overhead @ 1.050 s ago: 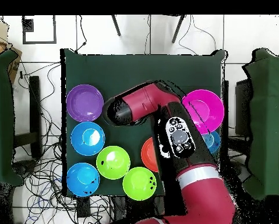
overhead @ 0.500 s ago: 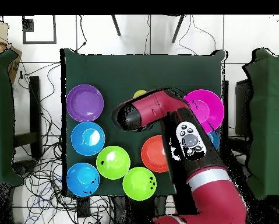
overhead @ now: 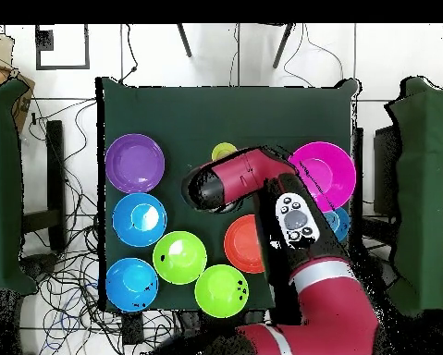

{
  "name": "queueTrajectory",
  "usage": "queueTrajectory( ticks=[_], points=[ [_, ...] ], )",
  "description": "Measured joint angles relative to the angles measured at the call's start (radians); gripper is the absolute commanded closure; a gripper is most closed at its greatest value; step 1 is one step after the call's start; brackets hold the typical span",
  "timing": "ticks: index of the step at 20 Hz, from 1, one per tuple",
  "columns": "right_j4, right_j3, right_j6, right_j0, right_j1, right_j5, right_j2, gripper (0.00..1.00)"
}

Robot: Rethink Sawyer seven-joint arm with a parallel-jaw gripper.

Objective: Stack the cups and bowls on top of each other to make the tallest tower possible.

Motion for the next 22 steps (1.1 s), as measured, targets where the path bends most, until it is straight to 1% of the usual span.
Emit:
queueTrajectory(
  ticks=[3, 4, 7, 9, 13, 16, 20, 22],
  points=[
    [0.015, -0.022, 0.089, 0.042, 0.034, -0.013, -0.057, 0.00],
    [0.030, -0.029, 0.142, 0.053, 0.050, -0.022, -0.076, 0.00],
    [0.050, -0.032, 0.207, 0.053, 0.069, -0.027, -0.092, 0.00],
    [0.054, -0.032, 0.233, 0.047, 0.079, -0.027, -0.098, 0.00],
    [0.055, -0.030, 0.235, 0.033, 0.080, -0.027, -0.103, 0.00],
    [0.063, -0.019, 0.235, 0.021, 0.063, -0.027, -0.104, 0.00],
    [0.082, 0.012, 0.235, 0.015, 0.000, -0.015, -0.106, 0.00],
    [0.085, 0.026, 0.235, 0.023, -0.048, -0.010, -0.114, 0.00]
  ],
)
